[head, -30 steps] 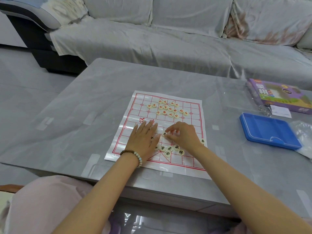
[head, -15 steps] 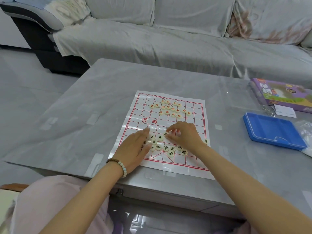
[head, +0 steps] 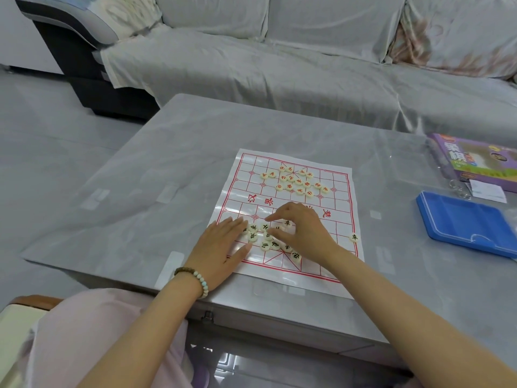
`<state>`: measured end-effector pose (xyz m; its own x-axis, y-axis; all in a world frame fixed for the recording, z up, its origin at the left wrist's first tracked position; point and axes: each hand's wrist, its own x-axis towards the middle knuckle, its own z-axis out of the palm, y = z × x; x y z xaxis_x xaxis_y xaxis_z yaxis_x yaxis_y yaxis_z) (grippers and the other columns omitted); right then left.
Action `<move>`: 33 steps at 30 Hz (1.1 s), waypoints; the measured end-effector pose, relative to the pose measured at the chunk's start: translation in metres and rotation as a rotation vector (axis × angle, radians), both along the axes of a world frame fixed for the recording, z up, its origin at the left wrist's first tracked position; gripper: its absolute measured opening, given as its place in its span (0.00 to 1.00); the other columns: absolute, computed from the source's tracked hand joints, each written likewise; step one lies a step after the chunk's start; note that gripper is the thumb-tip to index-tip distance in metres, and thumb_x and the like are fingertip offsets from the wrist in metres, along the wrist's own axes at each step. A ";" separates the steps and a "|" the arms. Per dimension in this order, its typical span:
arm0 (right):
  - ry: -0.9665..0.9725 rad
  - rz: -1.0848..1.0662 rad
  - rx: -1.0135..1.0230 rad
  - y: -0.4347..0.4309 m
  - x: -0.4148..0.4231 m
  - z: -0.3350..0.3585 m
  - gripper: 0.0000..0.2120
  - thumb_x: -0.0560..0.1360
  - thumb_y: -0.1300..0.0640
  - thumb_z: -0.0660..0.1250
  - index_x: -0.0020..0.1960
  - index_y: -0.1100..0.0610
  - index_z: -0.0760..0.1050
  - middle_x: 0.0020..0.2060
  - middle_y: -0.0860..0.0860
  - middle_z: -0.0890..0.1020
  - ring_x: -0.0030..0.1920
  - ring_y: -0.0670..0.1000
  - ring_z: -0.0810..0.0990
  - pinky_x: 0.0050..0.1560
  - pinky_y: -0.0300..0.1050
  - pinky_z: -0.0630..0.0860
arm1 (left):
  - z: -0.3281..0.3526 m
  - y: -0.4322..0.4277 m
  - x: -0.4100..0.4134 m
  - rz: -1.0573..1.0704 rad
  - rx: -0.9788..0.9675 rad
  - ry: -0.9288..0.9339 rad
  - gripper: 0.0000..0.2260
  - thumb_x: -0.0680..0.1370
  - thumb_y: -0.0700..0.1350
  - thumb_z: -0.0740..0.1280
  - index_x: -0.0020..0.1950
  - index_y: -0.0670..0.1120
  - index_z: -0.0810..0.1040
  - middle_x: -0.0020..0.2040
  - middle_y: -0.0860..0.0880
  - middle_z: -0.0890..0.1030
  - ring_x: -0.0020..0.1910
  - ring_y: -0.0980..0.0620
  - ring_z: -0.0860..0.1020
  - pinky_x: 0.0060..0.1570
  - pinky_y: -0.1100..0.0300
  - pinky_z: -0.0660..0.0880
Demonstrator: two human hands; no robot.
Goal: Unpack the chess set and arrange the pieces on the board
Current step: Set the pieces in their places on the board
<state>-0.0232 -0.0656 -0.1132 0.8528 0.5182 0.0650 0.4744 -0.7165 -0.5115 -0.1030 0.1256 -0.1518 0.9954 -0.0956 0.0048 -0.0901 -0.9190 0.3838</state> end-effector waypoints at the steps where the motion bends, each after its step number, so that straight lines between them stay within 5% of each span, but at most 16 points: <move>1: 0.001 0.012 -0.002 0.002 0.000 0.000 0.13 0.74 0.48 0.68 0.58 0.47 0.78 0.58 0.46 0.77 0.59 0.46 0.71 0.61 0.43 0.61 | -0.001 0.000 0.000 0.009 -0.007 -0.001 0.41 0.68 0.72 0.33 0.76 0.53 0.54 0.76 0.55 0.55 0.75 0.56 0.51 0.69 0.65 0.41; 17: -0.036 0.028 -0.140 0.029 0.005 -0.007 0.16 0.71 0.44 0.70 0.57 0.45 0.79 0.58 0.46 0.75 0.60 0.48 0.68 0.56 0.43 0.59 | -0.010 0.005 -0.003 0.070 0.028 -0.026 0.43 0.66 0.71 0.27 0.76 0.54 0.50 0.76 0.56 0.51 0.75 0.57 0.47 0.68 0.64 0.36; 26: -0.052 0.006 -0.028 0.033 0.000 -0.009 0.12 0.70 0.48 0.72 0.53 0.48 0.77 0.54 0.44 0.79 0.57 0.47 0.71 0.56 0.38 0.57 | -0.008 0.004 -0.004 0.081 0.027 -0.029 0.47 0.63 0.73 0.25 0.76 0.54 0.50 0.77 0.55 0.51 0.75 0.56 0.48 0.68 0.64 0.36; 33: -0.043 -0.027 0.165 0.040 -0.006 -0.002 0.09 0.74 0.51 0.69 0.54 0.48 0.78 0.42 0.41 0.80 0.48 0.43 0.77 0.66 0.47 0.61 | -0.004 0.027 -0.013 0.085 0.004 -0.015 0.48 0.63 0.76 0.29 0.76 0.51 0.51 0.76 0.53 0.53 0.75 0.54 0.50 0.71 0.60 0.41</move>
